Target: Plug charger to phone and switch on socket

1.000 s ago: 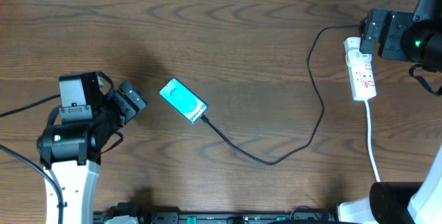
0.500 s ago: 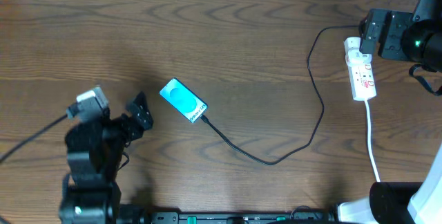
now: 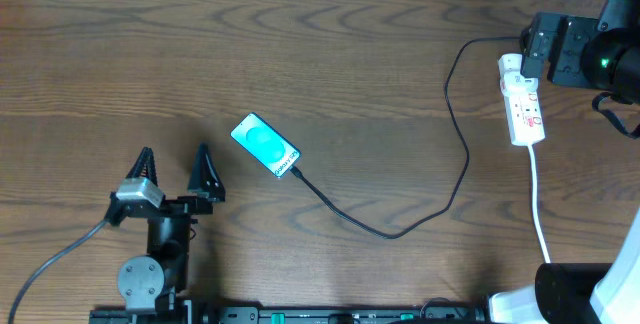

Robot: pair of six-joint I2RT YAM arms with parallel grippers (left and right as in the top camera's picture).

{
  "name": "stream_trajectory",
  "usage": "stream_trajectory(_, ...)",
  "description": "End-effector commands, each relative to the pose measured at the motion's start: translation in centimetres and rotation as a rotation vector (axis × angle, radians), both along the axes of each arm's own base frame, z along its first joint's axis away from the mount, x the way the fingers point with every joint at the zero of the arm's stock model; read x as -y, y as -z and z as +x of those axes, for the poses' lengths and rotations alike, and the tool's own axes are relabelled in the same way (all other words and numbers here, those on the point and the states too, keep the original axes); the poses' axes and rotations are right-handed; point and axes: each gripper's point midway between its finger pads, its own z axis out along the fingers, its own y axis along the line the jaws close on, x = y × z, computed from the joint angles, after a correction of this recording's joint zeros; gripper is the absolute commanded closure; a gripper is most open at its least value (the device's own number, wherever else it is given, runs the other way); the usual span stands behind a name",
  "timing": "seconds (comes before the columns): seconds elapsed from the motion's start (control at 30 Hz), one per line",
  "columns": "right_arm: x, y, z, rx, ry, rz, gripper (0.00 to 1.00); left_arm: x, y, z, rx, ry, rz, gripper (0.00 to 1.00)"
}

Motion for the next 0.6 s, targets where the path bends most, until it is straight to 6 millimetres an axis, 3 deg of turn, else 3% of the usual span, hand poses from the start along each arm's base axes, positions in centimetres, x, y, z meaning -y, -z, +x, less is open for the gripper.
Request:
stream_trajectory(0.0,0.0,0.3,0.2,-0.01,0.01,-0.001,0.01,-0.7,0.8,-0.3,0.022,-0.041,0.042,0.02)
stream_trajectory(0.23,0.0,0.3,0.2,-0.01,0.01,-0.001,0.01,-1.7,3.5,-0.4,-0.048,-0.083,0.047,0.02)
stream_trajectory(0.5,0.0,0.3,0.2,-0.01,0.01,-0.001,0.01,-1.9,10.1,-0.4,-0.318,-0.08,0.032,0.02)
stream_trajectory(0.57,0.0,0.3,0.2,-0.01,0.01,-0.001,0.01,-2.0,10.4,-0.5,-0.332,-0.087,0.04,0.02)
